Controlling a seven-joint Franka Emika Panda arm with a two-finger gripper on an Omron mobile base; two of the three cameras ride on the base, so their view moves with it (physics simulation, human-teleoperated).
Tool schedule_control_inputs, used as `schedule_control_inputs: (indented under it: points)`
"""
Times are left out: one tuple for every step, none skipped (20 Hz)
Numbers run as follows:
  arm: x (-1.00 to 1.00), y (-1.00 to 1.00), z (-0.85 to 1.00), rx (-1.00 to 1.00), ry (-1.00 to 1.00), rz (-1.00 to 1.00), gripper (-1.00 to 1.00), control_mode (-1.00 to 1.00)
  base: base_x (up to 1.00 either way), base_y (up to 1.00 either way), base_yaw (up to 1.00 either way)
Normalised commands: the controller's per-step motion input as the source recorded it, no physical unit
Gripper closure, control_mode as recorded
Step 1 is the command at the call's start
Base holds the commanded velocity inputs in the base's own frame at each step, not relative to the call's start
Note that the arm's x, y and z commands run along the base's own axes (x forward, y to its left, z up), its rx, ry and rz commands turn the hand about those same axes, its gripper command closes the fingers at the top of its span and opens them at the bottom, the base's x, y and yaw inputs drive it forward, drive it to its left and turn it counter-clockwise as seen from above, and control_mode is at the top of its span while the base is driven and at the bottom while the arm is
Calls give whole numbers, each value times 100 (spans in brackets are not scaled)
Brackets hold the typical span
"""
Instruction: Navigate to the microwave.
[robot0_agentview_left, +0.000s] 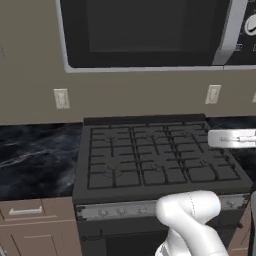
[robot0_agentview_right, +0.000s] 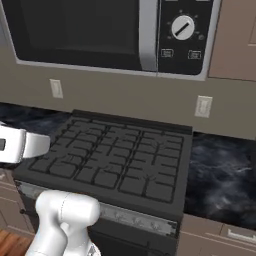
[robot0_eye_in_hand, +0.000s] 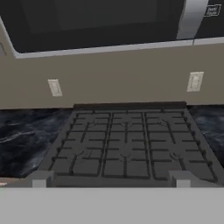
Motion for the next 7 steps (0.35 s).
schedule_control_inputs:
  points:
    - [0, 0, 0, 0, 0, 0, -100, 100, 100, 0, 0]
    - [0, 0, 0, 0, 0, 0, -100, 100, 100, 0, 0]
    - [0, 0, 0, 0, 0, 0, -100, 100, 100, 0, 0]
    - [0, 0, 0, 0, 0, 0, -100, 100, 100, 0, -5]
    - [0, 0, 0, 0, 0, 0, -100, 100, 100, 0, -8]
    - [0, 0, 0, 0, 0, 0, -100, 100, 100, 0, -16]
    - [0, 0, 0, 0, 0, 0, -100, 100, 100, 0, -27]
